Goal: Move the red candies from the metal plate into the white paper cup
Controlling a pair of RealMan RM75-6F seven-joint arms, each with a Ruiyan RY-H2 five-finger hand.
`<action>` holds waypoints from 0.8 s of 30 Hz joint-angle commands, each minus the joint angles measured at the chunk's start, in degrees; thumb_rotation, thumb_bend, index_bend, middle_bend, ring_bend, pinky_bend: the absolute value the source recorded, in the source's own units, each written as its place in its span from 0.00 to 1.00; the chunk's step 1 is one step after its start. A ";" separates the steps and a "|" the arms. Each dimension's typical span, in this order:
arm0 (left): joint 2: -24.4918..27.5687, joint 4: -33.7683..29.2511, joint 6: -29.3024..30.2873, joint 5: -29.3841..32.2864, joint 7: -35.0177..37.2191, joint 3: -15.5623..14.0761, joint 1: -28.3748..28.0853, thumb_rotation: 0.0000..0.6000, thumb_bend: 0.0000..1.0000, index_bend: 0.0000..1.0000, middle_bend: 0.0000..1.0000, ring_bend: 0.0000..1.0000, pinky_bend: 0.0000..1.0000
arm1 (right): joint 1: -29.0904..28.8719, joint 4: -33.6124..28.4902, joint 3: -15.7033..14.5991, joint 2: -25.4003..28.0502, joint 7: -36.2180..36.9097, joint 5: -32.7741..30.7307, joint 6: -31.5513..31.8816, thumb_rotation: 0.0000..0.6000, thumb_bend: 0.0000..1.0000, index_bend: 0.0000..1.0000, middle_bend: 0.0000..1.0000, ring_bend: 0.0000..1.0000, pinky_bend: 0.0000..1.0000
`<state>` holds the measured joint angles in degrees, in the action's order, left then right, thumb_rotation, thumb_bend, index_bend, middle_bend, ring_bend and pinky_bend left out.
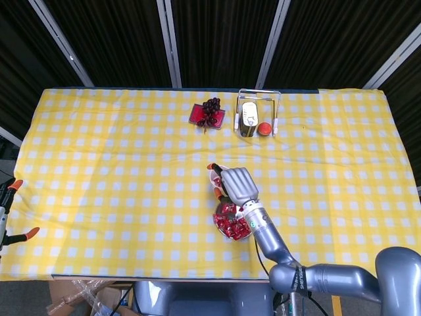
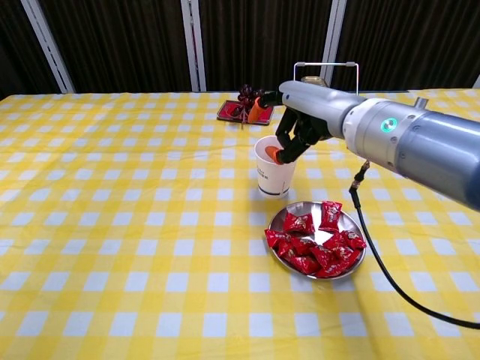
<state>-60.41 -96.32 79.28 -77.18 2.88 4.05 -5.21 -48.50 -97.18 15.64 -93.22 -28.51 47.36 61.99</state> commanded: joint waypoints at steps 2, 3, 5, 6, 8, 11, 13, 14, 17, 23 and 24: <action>-0.05 -0.02 0.10 -0.01 -0.14 0.01 0.02 1.00 0.01 0.00 0.00 0.00 0.00 | 3.55 -7.60 -5.79 5.18 -3.38 1.58 2.54 1.00 0.48 0.24 0.81 0.96 1.00; -0.06 -0.03 0.15 -0.02 -0.18 0.01 0.02 1.00 0.01 0.00 0.00 0.00 0.00 | 3.99 -8.38 -6.65 5.68 -3.80 1.67 2.81 1.00 0.47 0.24 0.81 0.96 1.00; -0.12 -0.02 0.41 -0.12 -0.31 0.01 0.11 1.00 0.01 0.00 0.00 0.00 0.00 | 5.23 -10.54 -8.88 7.00 -4.84 1.65 3.60 1.00 0.46 0.24 0.81 0.96 1.00; -0.16 0.01 0.56 -0.18 -0.34 0.02 0.15 1.00 0.01 0.00 0.00 0.00 0.00 | 5.81 -11.55 -9.91 7.55 -5.29 1.53 3.94 1.00 0.46 0.24 0.81 0.96 1.00; -0.19 0.04 0.79 -0.24 -0.36 0.04 0.23 1.00 0.01 0.00 0.00 0.00 0.00 | 6.67 -13.03 -11.41 8.33 -6.00 1.55 4.60 1.00 0.45 0.24 0.81 0.96 1.00; -0.24 0.10 1.03 -0.23 -0.31 0.10 0.32 1.00 0.01 0.00 0.00 0.00 0.00 | 7.94 -14.80 -13.40 9.08 -6.71 2.23 5.68 1.00 0.45 0.24 0.81 0.96 1.00; -0.31 0.16 1.26 -0.26 -0.34 0.14 0.39 1.00 0.01 0.00 0.00 0.00 0.00 | 8.73 -15.56 -14.54 9.33 -7.05 2.64 6.27 1.00 0.45 0.24 0.81 0.96 1.00; -0.33 0.18 1.33 -0.29 -0.35 0.15 0.41 1.00 0.01 0.00 0.00 0.00 0.00 | 8.93 -15.68 -14.83 9.36 -7.20 2.73 6.43 1.00 0.45 0.24 0.81 0.96 1.00; -0.41 0.23 1.66 -0.53 -0.50 0.09 0.53 1.00 0.01 0.00 0.00 0.00 0.00 | 9.66 -15.71 -16.23 9.22 -8.30 2.57 6.78 1.00 0.45 0.24 0.81 0.96 1.00; -0.57 0.25 2.04 -0.52 -0.69 0.13 0.70 1.00 0.01 0.00 0.00 0.00 0.00 | 10.51 -13.89 -16.80 8.02 -8.56 1.53 6.70 1.00 0.45 0.24 0.81 0.96 1.00; -0.57 0.22 2.04 -0.44 -0.68 0.16 0.71 1.00 0.01 0.00 0.00 0.00 0.00 | 10.60 -13.21 -16.65 7.70 -8.42 1.35 6.60 1.00 0.45 0.24 0.81 0.96 1.00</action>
<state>-60.98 -96.09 81.33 -77.64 2.20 4.20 -4.51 -38.09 -111.07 -1.11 -85.10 -37.04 48.98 68.71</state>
